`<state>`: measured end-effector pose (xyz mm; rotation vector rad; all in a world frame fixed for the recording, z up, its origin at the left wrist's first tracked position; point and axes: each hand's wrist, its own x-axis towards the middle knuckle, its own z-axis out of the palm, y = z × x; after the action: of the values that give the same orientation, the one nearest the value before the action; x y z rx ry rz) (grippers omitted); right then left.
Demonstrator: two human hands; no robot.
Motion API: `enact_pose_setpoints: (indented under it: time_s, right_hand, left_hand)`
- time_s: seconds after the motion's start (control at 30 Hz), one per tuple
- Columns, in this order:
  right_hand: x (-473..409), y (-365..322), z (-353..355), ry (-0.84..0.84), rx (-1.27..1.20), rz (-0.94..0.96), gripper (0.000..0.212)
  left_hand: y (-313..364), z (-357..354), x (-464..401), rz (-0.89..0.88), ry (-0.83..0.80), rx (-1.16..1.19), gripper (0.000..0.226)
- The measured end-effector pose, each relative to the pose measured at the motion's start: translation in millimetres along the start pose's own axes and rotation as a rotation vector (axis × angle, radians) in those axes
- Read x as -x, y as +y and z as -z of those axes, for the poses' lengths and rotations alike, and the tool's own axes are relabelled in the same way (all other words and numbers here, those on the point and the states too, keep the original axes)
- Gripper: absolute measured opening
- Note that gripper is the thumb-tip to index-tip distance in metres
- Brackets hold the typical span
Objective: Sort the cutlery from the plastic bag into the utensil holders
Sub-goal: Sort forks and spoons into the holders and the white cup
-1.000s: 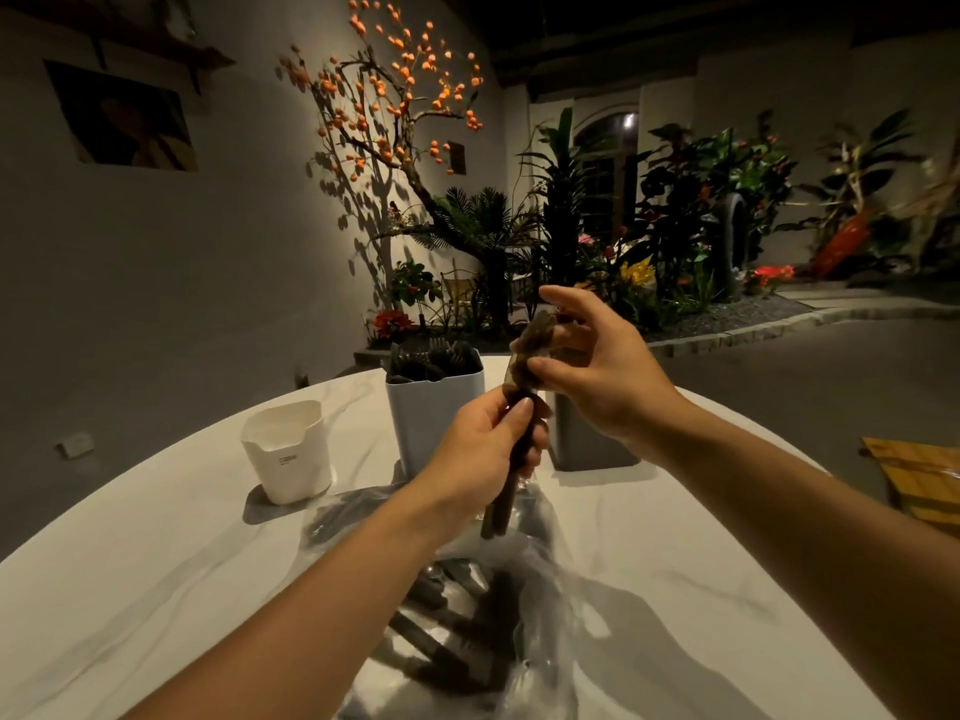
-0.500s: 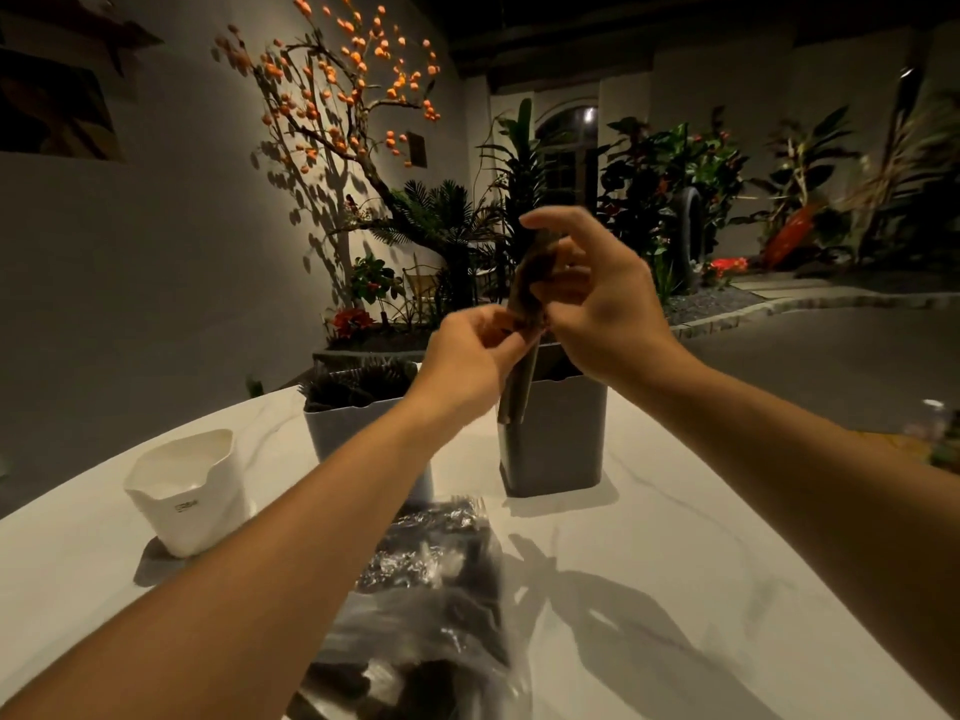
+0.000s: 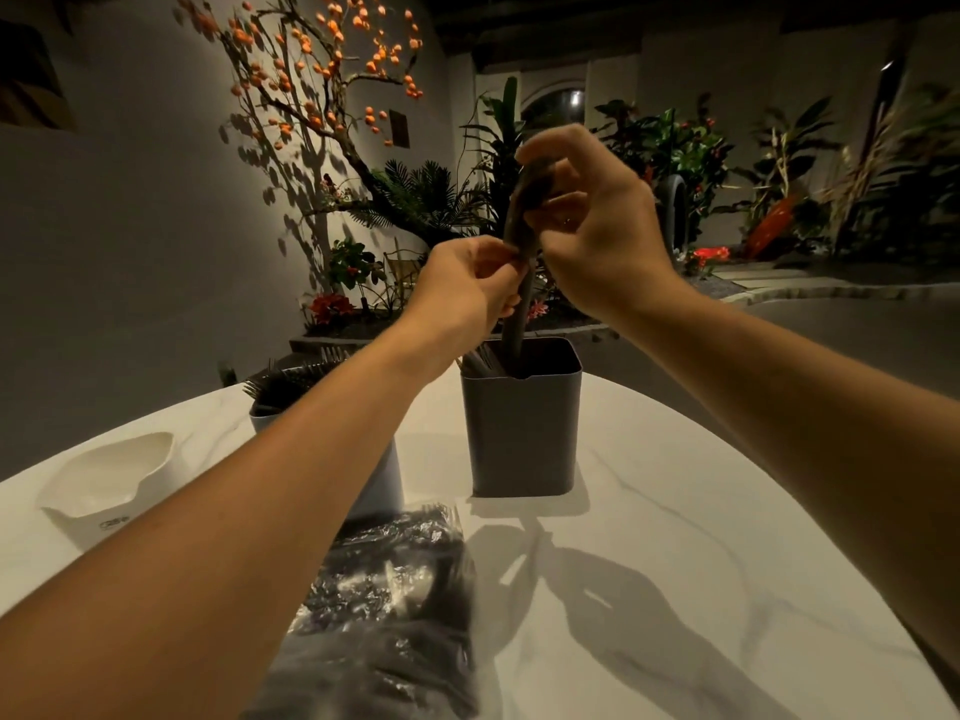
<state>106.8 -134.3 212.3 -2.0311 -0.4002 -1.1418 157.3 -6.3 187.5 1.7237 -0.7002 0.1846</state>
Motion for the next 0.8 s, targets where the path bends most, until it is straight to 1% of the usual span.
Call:
enact_pose_setpoints:
  time_s: [0.07,0.17,0.27,0.33,0.37,0.4,0.47,0.6,0.7,0.8]
  right_hand:
    - [5,12,-4,-0.026,0.006,-0.051,0.049]
    - [19,35,-18,-0.132,0.025,-0.139,0.051]
    - [34,58,-34,-0.312,0.094,-0.236,0.054]
    - [42,70,-41,-0.477,0.162,-0.299,0.063]
    - [46,74,-43,-0.526,0.189,-0.321,0.068]
    - [47,76,-44,-0.539,0.209,-0.334,0.070]
    - [48,75,-45,-0.508,0.216,-0.339,0.069]
    - [49,65,-42,-0.416,0.203,-0.293,0.056]
    - [52,51,-38,-0.360,0.200,-0.255,0.051]
    - [60,30,-33,-0.315,0.197,-0.206,0.047]
  left_hand:
    - [-9,-3,3,0.052,-0.034,-0.043,0.020]
    - [-33,-3,7,0.162,-0.040,-0.177,0.018]
    - [-48,1,9,0.181,0.029,-0.250,0.025]
    - [-53,3,12,0.169,0.041,-0.252,0.029]
    - [-55,3,13,0.171,0.055,-0.243,0.029]
    - [-57,2,13,0.176,0.075,-0.229,0.029]
    - [-58,2,14,0.191,0.103,-0.189,0.028]
    - [-51,-3,22,0.222,0.081,-0.043,0.030]
    - [-42,1,31,0.176,0.077,-0.060,0.031]
    - [-31,16,44,0.172,0.160,-0.047,0.032]
